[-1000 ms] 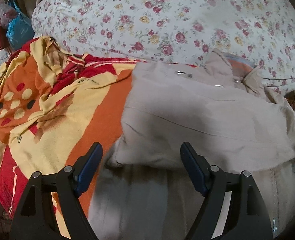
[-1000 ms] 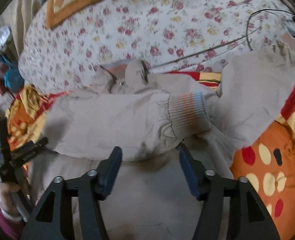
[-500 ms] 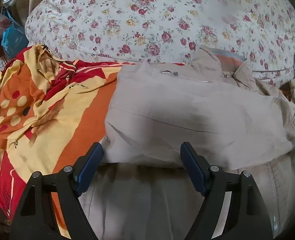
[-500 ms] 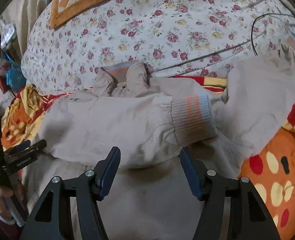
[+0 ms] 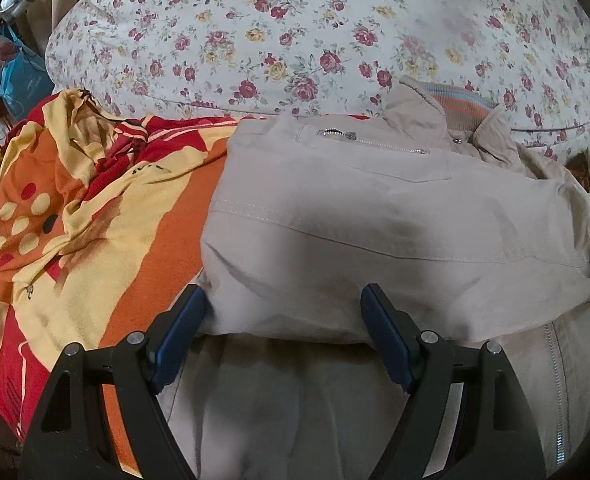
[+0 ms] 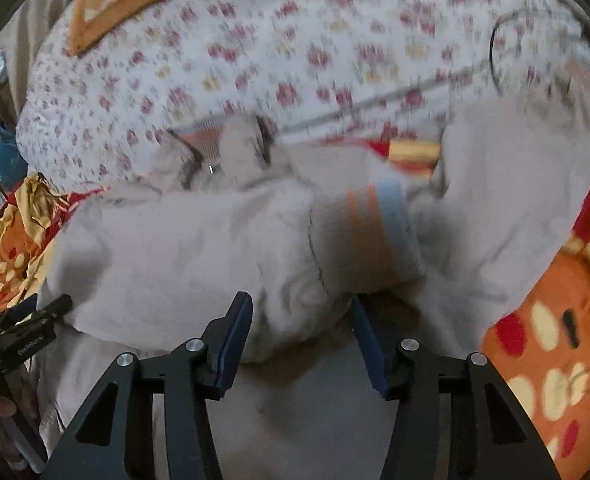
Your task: Fold large clothes
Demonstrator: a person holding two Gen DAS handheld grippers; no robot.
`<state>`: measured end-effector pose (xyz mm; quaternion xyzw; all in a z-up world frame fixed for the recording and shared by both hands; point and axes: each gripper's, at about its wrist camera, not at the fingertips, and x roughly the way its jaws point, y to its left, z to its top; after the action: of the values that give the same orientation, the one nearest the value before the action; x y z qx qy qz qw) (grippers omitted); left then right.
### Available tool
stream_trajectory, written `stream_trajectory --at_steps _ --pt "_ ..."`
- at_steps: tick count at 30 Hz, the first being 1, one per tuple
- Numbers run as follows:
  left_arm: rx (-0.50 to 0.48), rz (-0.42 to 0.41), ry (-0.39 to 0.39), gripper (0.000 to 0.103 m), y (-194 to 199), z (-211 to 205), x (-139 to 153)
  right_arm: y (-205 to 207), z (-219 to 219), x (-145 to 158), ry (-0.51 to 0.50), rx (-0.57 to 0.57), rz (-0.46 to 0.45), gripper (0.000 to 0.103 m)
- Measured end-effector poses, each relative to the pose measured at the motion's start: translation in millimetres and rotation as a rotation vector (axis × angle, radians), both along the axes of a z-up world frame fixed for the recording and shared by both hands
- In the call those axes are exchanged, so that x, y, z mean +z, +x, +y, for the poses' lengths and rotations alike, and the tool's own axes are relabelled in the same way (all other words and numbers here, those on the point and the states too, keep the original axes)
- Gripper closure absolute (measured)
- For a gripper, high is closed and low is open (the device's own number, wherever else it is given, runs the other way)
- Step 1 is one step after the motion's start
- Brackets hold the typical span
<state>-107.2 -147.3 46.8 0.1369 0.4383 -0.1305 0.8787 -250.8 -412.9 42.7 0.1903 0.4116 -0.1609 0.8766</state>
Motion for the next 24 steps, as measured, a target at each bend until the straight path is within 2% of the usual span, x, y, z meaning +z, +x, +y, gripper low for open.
stream_trajectory --at_steps 4,8,13,19,22,24 --pt "0.002 -0.007 -0.001 0.023 -0.7 0.7 1.4 -6.4 8.0 15.7 -0.084 -0.004 -0.046 0.05" --pt "0.004 -0.005 -0.013 0.023 -1.9 0.6 3.4 -2.4 8.4 12.1 -0.054 0.019 -0.05 0.05" --pt "-0.013 -0.001 -0.043 0.023 -7.0 -0.3 9.2 6.8 5.2 -3.8 -0.003 0.018 0.012 0.05" --pt "-0.036 0.01 -0.085 0.023 -14.9 -2.6 16.6 1.6 5.4 -0.6 -0.013 0.006 0.001 0.05" --pt "-0.042 -0.006 -0.081 0.023 -19.2 -4.7 18.6 -1.6 6.8 3.9 -0.024 0.008 -0.022 0.049" --pt "-0.049 -0.011 -0.075 0.023 -21.6 -7.1 18.3 1.7 7.3 -1.0 -0.025 0.016 -0.002 0.047"
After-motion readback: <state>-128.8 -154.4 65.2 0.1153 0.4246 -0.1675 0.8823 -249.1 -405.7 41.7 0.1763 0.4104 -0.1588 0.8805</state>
